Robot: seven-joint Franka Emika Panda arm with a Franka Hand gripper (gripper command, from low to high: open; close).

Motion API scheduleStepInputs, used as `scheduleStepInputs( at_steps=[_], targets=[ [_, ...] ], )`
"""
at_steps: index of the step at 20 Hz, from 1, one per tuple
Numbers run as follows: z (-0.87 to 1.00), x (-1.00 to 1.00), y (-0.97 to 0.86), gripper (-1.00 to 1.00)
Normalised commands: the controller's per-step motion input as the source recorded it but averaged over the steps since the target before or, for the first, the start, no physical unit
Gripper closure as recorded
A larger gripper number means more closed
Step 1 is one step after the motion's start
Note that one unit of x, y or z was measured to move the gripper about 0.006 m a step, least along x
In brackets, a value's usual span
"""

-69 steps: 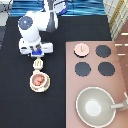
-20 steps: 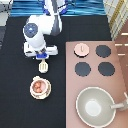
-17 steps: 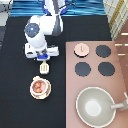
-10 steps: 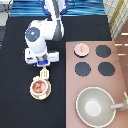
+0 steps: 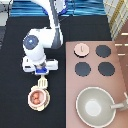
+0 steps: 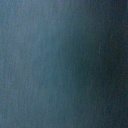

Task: Take the lid off the pot, put the pot on the plate, and use the tool to push the pot to the front of the table.

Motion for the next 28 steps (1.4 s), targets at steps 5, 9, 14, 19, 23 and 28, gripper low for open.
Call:
scheduleStepInputs(
  at_steps=[5, 9, 14, 19, 23, 28],
  targets=[
    [0.34, 1.0, 0.0, 1.0],
    [0.36, 1.0, 0.0, 1.0],
    [0.45, 0.97, 0.13, 1.0],
    [0.58, 0.83, 0.24, 1.0],
    [0.86, -0.12, 0.3, 1.0],
    [0.8, -0.84, 0.24, 1.0]
  ],
)
